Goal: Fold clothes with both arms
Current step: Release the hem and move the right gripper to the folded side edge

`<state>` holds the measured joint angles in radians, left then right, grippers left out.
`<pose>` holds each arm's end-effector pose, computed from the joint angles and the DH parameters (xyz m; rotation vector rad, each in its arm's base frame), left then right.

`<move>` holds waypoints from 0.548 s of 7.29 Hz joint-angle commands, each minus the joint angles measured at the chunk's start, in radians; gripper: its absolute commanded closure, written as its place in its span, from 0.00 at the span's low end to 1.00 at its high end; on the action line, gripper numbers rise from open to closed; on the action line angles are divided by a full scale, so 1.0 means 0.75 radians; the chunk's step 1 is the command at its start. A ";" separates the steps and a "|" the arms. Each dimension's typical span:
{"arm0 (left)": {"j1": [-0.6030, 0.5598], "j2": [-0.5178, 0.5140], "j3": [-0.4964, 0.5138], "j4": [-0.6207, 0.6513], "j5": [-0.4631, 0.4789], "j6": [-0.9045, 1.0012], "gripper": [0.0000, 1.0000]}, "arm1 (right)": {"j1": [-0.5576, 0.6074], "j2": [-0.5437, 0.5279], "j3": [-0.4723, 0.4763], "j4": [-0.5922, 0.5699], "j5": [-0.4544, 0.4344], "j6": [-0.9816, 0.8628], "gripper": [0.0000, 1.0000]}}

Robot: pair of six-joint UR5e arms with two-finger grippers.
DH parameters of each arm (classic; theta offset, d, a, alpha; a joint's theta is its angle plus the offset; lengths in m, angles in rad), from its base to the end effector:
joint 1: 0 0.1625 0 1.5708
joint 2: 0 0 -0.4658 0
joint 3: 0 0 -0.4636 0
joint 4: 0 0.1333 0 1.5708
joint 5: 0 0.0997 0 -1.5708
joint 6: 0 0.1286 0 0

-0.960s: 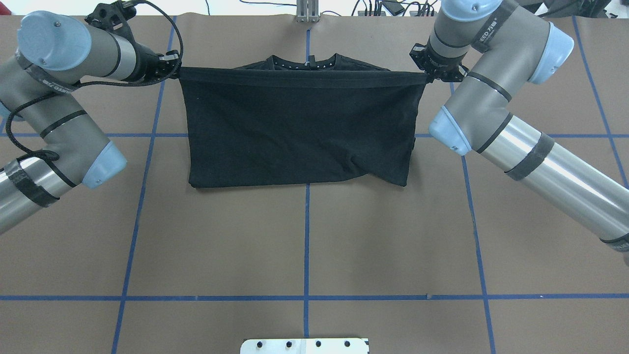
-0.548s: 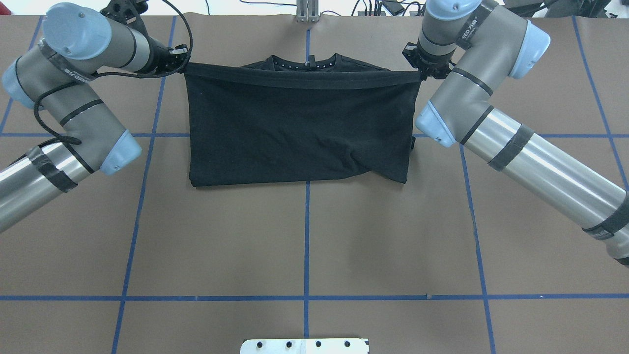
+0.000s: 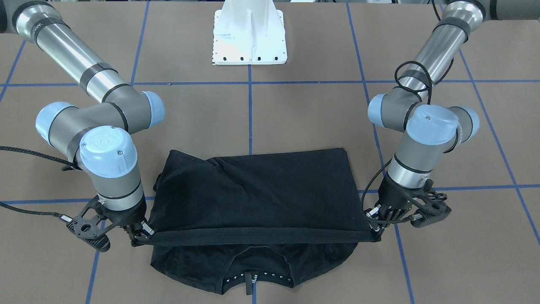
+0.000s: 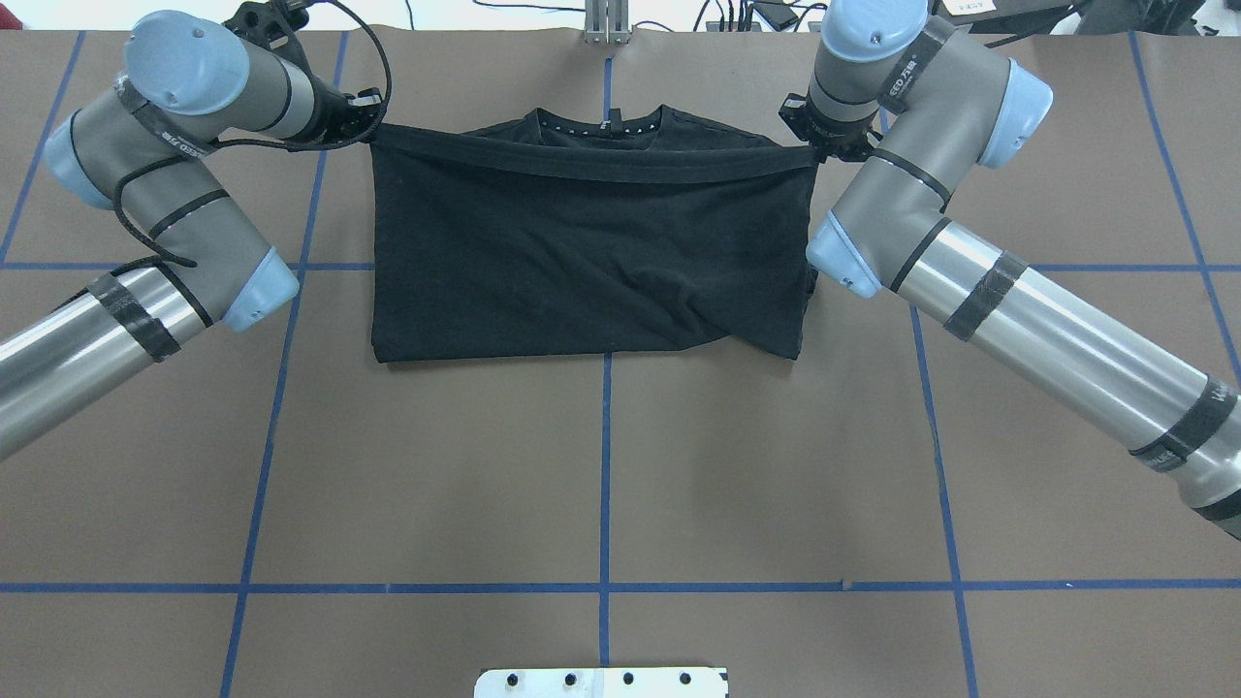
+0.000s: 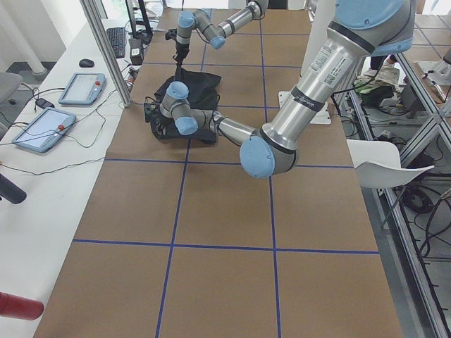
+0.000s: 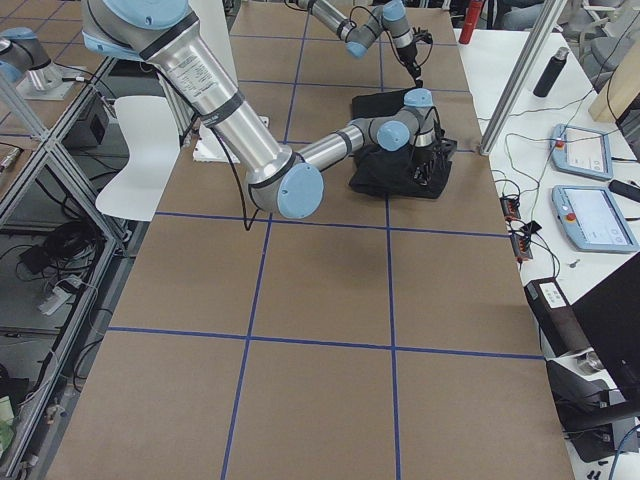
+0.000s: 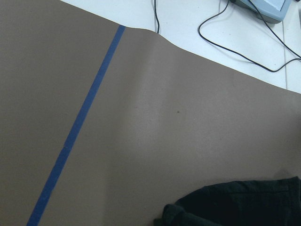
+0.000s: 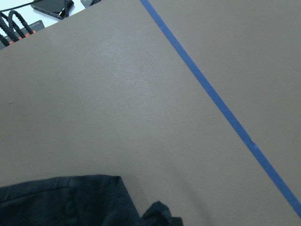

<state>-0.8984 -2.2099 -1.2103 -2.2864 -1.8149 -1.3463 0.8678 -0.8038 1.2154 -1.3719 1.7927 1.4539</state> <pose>0.4697 -0.7541 0.3933 0.3409 0.9666 -0.4935 -0.5029 -0.7558 0.3580 0.0998 -0.6493 0.6566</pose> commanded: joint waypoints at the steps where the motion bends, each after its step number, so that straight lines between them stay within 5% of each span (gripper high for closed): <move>1: 0.001 -0.007 0.049 -0.044 0.000 0.001 0.65 | -0.006 0.022 -0.025 0.005 -0.026 -0.004 0.58; 4: -0.003 -0.005 0.049 -0.062 -0.002 0.001 0.60 | -0.008 0.078 -0.048 0.007 -0.026 0.011 0.52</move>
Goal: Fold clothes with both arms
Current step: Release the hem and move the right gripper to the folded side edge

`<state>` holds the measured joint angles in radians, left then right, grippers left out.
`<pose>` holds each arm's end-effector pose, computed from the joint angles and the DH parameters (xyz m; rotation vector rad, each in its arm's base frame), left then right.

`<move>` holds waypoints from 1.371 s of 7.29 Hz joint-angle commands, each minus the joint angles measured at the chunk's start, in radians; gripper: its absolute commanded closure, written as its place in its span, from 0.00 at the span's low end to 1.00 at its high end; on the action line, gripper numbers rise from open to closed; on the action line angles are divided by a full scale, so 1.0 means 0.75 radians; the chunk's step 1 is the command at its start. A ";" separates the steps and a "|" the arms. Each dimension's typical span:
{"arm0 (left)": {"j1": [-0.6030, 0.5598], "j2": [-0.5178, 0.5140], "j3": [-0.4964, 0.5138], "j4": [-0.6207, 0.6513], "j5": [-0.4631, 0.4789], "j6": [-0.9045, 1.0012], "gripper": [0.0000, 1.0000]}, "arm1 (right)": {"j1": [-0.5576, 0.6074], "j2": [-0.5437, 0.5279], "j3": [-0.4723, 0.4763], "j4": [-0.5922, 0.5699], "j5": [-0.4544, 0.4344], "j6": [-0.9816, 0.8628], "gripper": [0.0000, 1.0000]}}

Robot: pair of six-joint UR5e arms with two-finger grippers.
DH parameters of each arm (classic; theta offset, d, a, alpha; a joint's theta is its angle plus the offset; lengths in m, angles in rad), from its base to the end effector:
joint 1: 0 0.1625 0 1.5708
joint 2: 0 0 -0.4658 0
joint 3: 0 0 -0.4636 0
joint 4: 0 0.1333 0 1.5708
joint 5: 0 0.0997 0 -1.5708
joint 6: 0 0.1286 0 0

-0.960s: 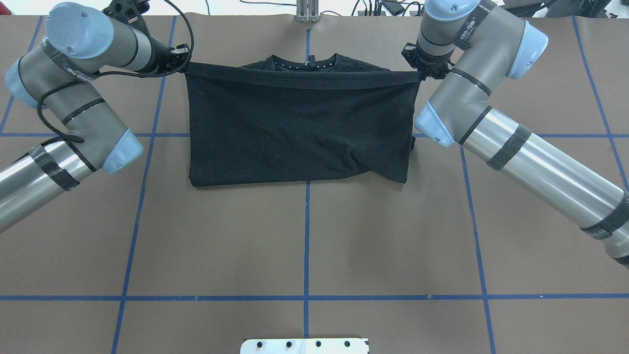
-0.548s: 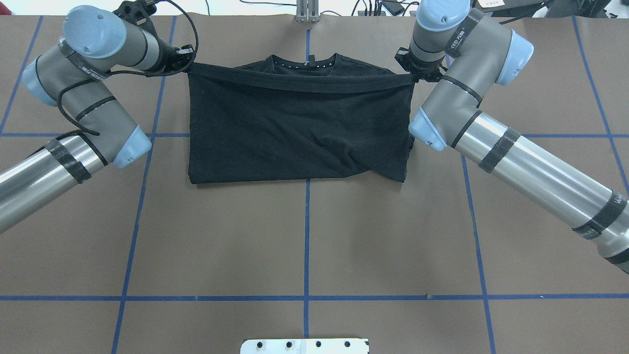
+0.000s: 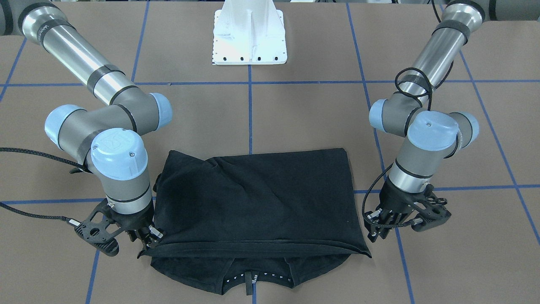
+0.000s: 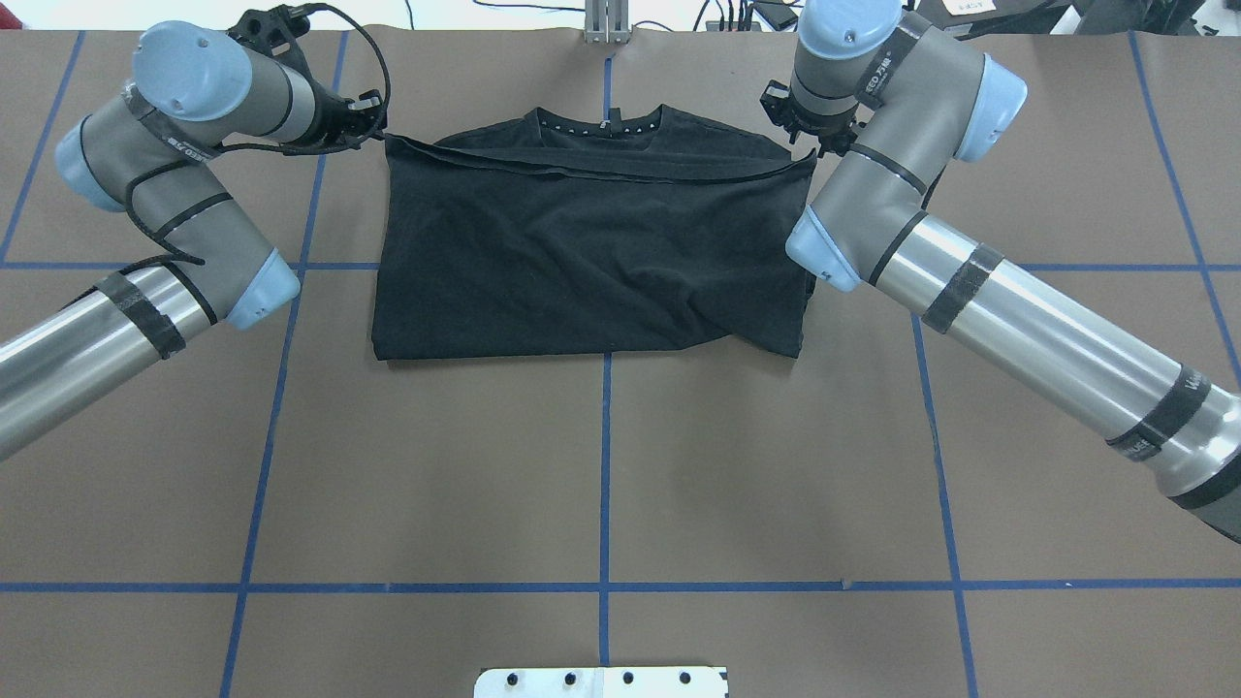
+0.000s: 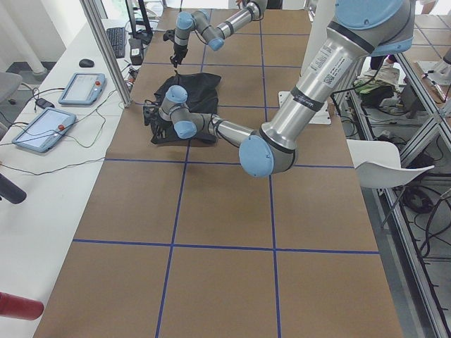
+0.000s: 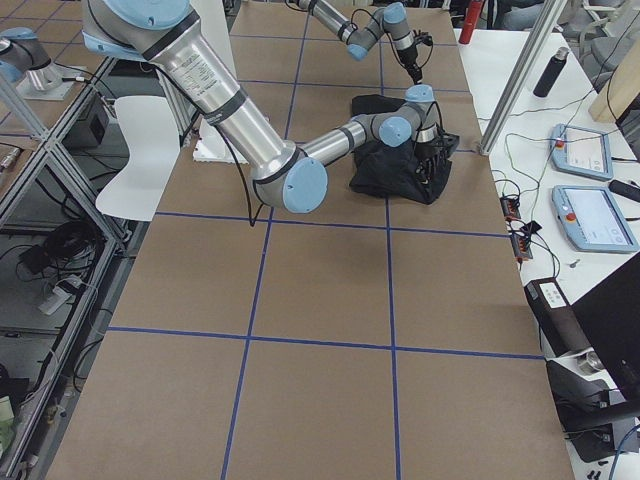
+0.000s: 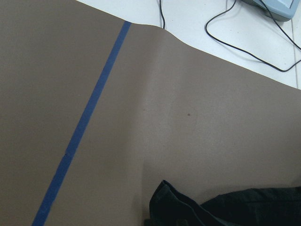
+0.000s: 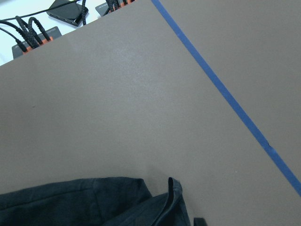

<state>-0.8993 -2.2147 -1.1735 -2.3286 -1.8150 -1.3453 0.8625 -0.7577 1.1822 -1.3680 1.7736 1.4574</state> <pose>0.4725 -0.7588 0.4047 0.3476 0.9746 -0.4909 -0.5140 -0.7651 0.3351 0.1221 -0.6563 0.6581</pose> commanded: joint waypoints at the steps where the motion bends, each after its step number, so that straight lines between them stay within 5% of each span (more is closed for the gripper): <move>1: -0.002 0.010 -0.002 -0.036 -0.002 0.000 0.60 | -0.019 0.000 0.035 0.004 0.002 0.028 0.46; 5: -0.002 0.018 -0.004 -0.047 -0.002 0.004 0.60 | -0.225 -0.488 0.707 0.014 -0.039 0.308 0.42; 7: 0.000 0.016 -0.006 -0.043 0.000 0.002 0.60 | -0.386 -0.546 0.784 0.014 -0.244 0.400 0.40; 10: -0.002 0.016 -0.008 -0.041 0.004 0.002 0.60 | -0.416 -0.587 0.790 0.016 -0.276 0.415 0.41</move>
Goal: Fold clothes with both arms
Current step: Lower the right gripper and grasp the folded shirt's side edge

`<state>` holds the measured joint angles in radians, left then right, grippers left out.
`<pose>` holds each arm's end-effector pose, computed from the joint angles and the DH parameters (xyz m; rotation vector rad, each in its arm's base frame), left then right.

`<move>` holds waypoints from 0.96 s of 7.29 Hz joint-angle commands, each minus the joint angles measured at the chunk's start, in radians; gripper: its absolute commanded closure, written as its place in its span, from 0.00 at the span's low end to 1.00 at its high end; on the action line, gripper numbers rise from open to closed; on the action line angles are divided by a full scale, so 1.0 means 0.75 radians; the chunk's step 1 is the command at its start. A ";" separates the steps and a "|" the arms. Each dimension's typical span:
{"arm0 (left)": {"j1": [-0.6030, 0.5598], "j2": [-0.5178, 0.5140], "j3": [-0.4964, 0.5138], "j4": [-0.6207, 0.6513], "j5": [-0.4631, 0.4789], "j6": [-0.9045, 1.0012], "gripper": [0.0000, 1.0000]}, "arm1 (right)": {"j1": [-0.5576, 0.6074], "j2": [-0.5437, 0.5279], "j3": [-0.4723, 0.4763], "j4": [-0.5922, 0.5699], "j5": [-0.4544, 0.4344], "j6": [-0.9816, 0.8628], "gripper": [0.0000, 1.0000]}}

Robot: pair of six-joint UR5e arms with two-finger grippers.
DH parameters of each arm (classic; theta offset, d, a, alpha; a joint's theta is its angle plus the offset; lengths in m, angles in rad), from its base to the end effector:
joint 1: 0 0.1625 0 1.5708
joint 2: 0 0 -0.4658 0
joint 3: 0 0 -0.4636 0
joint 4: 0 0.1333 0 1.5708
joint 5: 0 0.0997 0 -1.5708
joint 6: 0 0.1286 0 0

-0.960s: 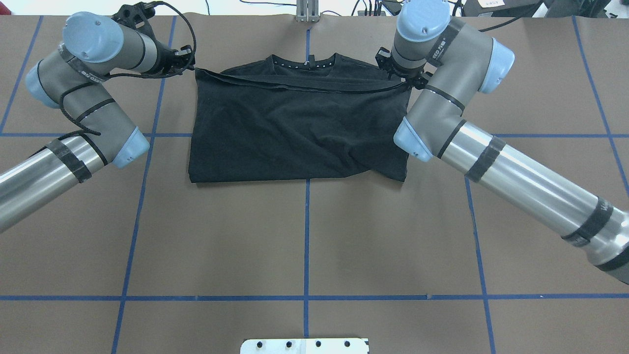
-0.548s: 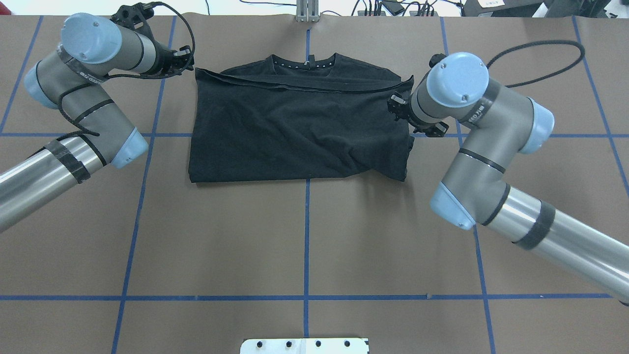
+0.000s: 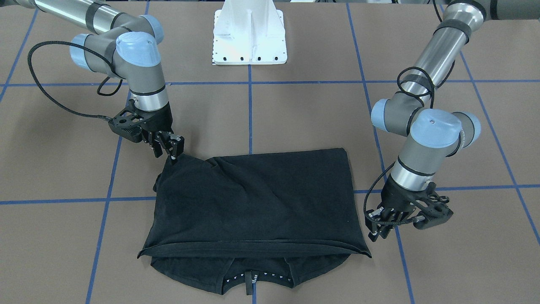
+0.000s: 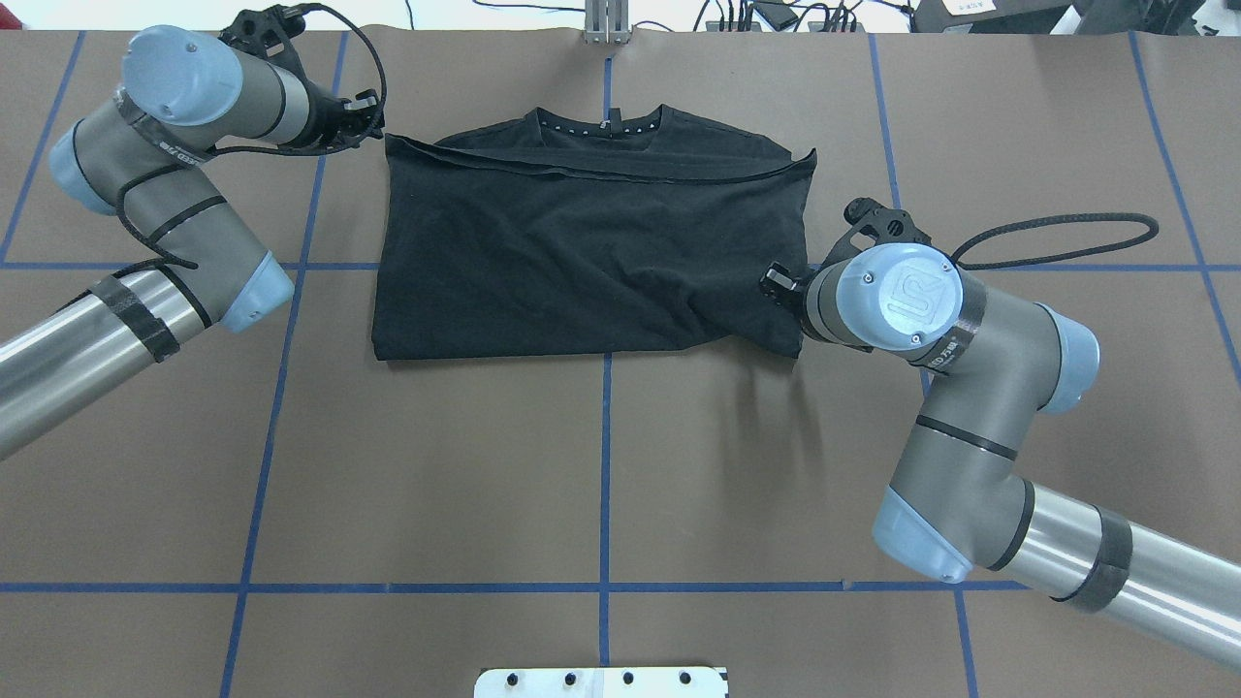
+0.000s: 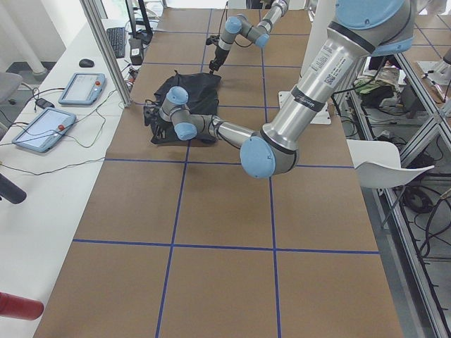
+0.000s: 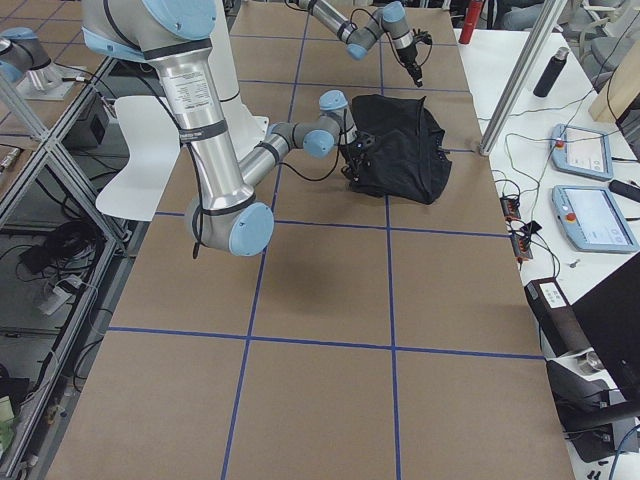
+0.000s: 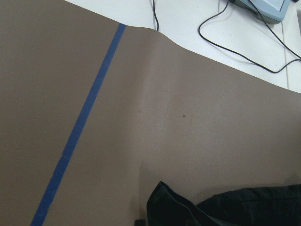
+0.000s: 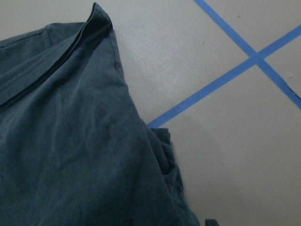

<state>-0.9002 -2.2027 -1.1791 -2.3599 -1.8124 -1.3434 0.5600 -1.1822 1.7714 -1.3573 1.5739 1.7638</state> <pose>0.4689 -0.7561 0.4070 0.3652 0.9933 -0.4854 -0.5425 -0.4970 0.3536 0.1469 -0.8078 0.7101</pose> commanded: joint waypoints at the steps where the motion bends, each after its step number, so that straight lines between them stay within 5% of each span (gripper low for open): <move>1: 0.000 0.000 -0.001 0.001 0.001 -0.001 0.60 | -0.053 -0.023 -0.002 0.002 -0.035 0.011 0.40; 7: 0.000 -0.004 -0.005 0.001 0.001 -0.007 0.60 | -0.088 -0.031 -0.010 0.000 -0.047 0.039 0.53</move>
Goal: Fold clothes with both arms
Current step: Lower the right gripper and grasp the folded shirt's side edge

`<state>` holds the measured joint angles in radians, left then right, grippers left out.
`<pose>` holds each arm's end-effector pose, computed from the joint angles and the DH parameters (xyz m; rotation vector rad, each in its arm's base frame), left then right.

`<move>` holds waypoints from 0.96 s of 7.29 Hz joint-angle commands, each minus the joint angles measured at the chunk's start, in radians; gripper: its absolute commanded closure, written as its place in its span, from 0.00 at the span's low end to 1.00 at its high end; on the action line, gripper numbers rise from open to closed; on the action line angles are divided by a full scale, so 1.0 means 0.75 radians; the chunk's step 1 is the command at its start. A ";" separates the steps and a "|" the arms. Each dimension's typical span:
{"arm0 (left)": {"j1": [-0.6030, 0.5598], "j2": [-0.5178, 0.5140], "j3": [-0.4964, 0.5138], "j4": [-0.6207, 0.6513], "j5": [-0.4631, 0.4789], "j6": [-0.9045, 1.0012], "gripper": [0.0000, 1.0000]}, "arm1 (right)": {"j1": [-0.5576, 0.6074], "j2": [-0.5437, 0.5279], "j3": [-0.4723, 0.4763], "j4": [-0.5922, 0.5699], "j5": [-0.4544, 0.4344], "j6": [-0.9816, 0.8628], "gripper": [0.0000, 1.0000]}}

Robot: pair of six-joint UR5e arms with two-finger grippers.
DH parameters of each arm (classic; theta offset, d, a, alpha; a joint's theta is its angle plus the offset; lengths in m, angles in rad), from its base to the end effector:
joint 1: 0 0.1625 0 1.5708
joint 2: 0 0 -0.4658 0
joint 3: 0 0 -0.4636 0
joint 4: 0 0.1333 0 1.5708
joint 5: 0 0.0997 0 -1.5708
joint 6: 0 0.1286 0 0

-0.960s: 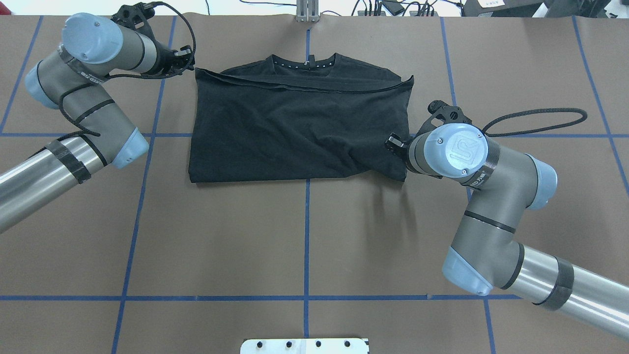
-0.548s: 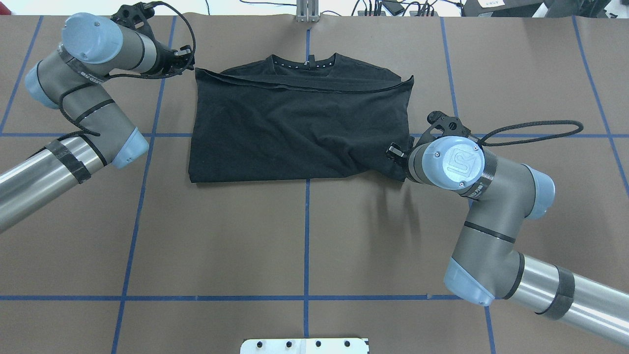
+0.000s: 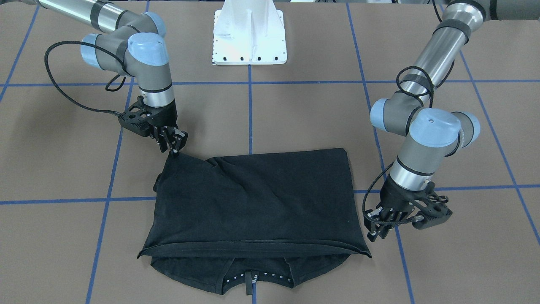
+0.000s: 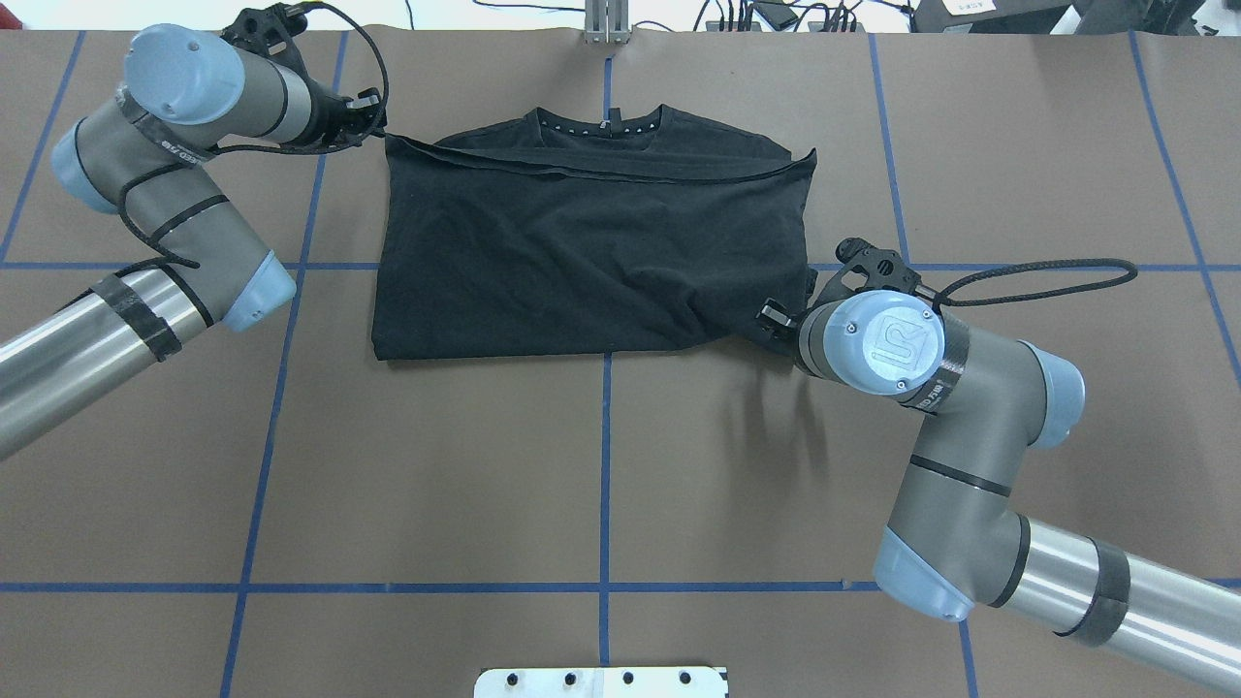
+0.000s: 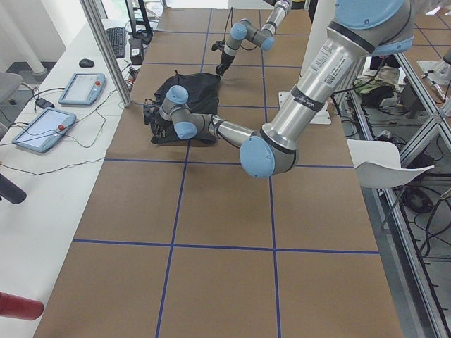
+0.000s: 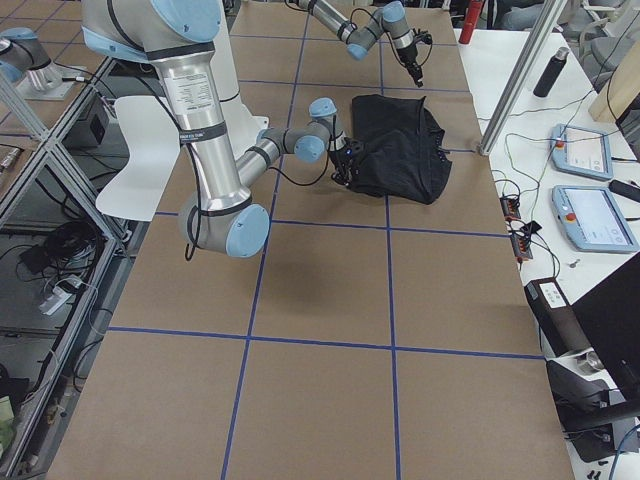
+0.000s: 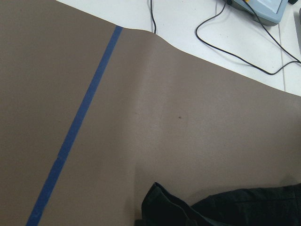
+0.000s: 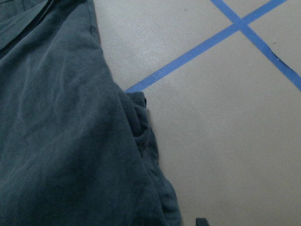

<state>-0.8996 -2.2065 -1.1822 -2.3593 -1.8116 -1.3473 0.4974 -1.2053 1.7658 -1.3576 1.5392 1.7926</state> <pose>0.4696 -0.7563 0.4018 0.3673 0.9991 -0.4874 -0.5675 -0.4644 0.3734 0.1389 -0.7787 0.6945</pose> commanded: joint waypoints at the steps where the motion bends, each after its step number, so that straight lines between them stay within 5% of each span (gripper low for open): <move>1: 0.001 -0.003 -0.001 0.000 0.000 -0.005 0.60 | -0.013 -0.003 0.000 0.000 -0.001 0.003 0.62; 2: 0.001 -0.001 -0.001 0.000 0.000 -0.006 0.60 | -0.013 -0.001 0.004 0.000 0.001 0.021 1.00; 7: 0.001 -0.007 -0.001 0.000 0.000 -0.003 0.60 | -0.003 -0.015 0.049 0.000 0.022 0.017 1.00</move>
<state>-0.8989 -2.2108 -1.1827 -2.3593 -1.8116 -1.3500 0.4921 -1.2089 1.7834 -1.3575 1.5472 1.8093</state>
